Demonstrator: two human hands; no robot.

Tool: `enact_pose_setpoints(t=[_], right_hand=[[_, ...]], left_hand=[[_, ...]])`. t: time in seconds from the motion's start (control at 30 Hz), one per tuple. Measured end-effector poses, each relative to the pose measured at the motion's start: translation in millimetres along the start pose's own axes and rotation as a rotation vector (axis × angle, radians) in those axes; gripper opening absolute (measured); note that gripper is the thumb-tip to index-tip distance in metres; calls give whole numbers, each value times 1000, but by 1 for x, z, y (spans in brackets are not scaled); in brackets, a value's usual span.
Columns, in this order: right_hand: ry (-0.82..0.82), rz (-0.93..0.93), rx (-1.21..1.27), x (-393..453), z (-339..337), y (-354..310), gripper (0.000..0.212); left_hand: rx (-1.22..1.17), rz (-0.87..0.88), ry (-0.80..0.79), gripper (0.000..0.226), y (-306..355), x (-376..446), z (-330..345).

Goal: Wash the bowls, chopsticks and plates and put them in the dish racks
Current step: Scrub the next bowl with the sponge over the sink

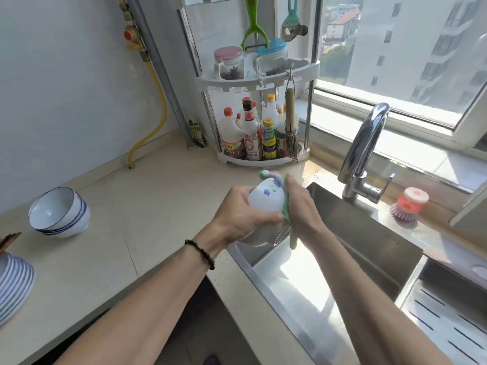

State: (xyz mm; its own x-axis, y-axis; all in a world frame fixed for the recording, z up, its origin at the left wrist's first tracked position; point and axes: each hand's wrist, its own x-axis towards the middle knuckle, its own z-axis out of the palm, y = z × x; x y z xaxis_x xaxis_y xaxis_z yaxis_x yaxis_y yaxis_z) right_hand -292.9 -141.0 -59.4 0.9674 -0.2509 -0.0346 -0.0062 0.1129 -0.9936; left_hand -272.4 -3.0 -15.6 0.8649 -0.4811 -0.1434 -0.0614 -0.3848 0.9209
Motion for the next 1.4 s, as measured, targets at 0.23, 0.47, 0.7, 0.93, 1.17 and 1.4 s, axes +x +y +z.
enact_pose_setpoints(t=[0.23, 0.47, 0.7, 0.93, 1.17, 1.4], right_hand=[[25, 35, 36, -7, 9, 8, 47], [-82, -132, -264, -10, 24, 6, 47], [7, 299, 266, 7, 8, 3, 45], [18, -19, 2, -21, 34, 13, 76], [-31, 19, 53, -16, 32, 12, 55], [-125, -235, -168, -24, 52, 5, 58]], left_hand=[[15, 25, 25, 24, -6, -6, -3], [67, 2, 140, 21, -13, -2, -5], [-564, -108, 284, 45, -7, -12, -10], [-701, -245, 647, 25, -5, 4, 2], [-621, -210, 704, 24, -2, 4, 6], [-456, -181, 571, 22, -11, -15, -17]])
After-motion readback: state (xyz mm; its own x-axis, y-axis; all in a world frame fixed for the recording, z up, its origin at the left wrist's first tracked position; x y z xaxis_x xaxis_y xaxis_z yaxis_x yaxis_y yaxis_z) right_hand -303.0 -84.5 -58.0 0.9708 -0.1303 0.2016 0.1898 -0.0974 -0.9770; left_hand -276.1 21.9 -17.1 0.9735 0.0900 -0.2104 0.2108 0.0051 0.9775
